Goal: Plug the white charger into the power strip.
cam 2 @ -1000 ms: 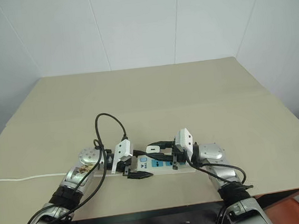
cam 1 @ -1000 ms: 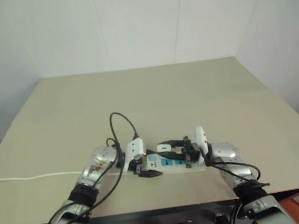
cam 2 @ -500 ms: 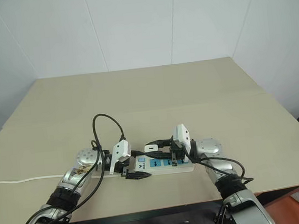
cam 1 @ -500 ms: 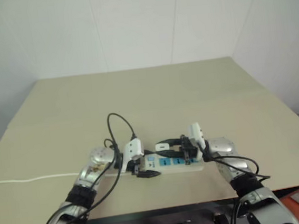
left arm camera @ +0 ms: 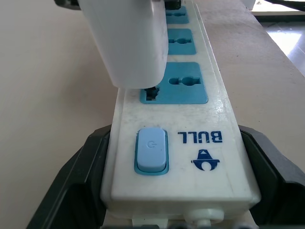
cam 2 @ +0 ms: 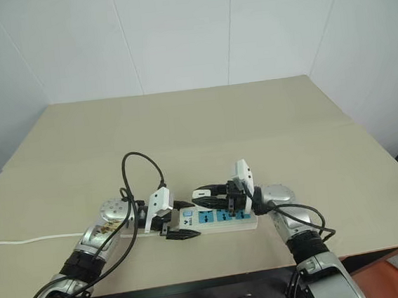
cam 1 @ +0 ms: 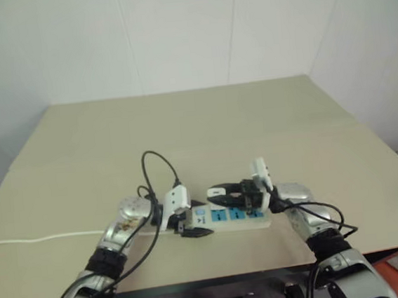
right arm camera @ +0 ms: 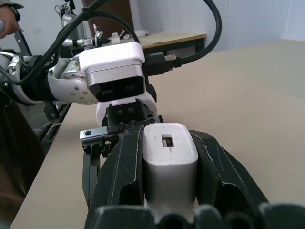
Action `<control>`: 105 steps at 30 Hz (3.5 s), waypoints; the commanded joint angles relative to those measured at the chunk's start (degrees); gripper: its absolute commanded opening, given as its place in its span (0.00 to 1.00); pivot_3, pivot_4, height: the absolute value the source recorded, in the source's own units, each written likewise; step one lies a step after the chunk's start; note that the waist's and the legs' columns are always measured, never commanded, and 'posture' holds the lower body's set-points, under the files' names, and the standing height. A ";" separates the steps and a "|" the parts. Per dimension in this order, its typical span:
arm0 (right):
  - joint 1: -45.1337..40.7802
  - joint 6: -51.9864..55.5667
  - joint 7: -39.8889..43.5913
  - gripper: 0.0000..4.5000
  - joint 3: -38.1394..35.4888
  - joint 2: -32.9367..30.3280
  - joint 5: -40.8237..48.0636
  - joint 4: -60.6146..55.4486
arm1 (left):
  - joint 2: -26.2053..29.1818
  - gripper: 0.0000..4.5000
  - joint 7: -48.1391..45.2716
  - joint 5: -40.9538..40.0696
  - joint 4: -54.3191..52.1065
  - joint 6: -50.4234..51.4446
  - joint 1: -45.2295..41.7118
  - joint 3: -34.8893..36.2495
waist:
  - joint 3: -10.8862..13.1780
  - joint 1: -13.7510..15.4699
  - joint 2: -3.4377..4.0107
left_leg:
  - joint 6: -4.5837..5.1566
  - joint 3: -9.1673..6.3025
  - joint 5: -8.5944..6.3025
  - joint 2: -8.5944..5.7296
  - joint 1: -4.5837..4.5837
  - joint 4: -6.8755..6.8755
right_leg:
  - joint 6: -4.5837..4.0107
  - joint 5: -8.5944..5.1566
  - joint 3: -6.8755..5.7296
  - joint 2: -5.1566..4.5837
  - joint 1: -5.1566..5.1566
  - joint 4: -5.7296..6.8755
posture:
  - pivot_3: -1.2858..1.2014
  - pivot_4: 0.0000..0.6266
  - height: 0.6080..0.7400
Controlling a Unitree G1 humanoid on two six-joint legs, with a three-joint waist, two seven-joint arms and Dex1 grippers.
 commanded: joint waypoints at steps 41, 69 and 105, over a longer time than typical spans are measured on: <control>6.10 10.22 -7.21 0.26 0.69 -2.11 -4.11 -9.93 | 1.33 0.73 -1.78 0.67 -0.53 -0.57 -0.13 -0.18 | 0.00 0.27 0.00 | 0.00 0.01 0.00 0.00 -0.11 -0.03 | 0.02 -0.02 -0.01 0.00 -0.08 -0.04 | 0.52 0.24 1.00; 4.29 -12.45 3.18 0.26 1.98 -5.76 -8.41 7.77 | 3.67 0.73 -2.32 -0.02 -2.59 -0.26 1.61 0.96 | 0.00 0.26 -0.01 | 0.00 0.02 0.00 0.01 0.00 -0.03 | 0.02 -0.02 -0.01 0.00 0.03 -0.06 | 0.52 0.24 1.00; 0.59 -8.22 3.32 0.99 7.39 0.25 -13.57 6.50 | 2.74 0.73 0.48 -0.54 -4.35 1.19 2.96 0.95 | -0.16 0.30 -0.20 | -0.01 0.26 -0.05 0.73 0.61 -0.14 | -0.31 0.03 0.25 0.77 0.37 -0.08 | 0.52 0.24 1.00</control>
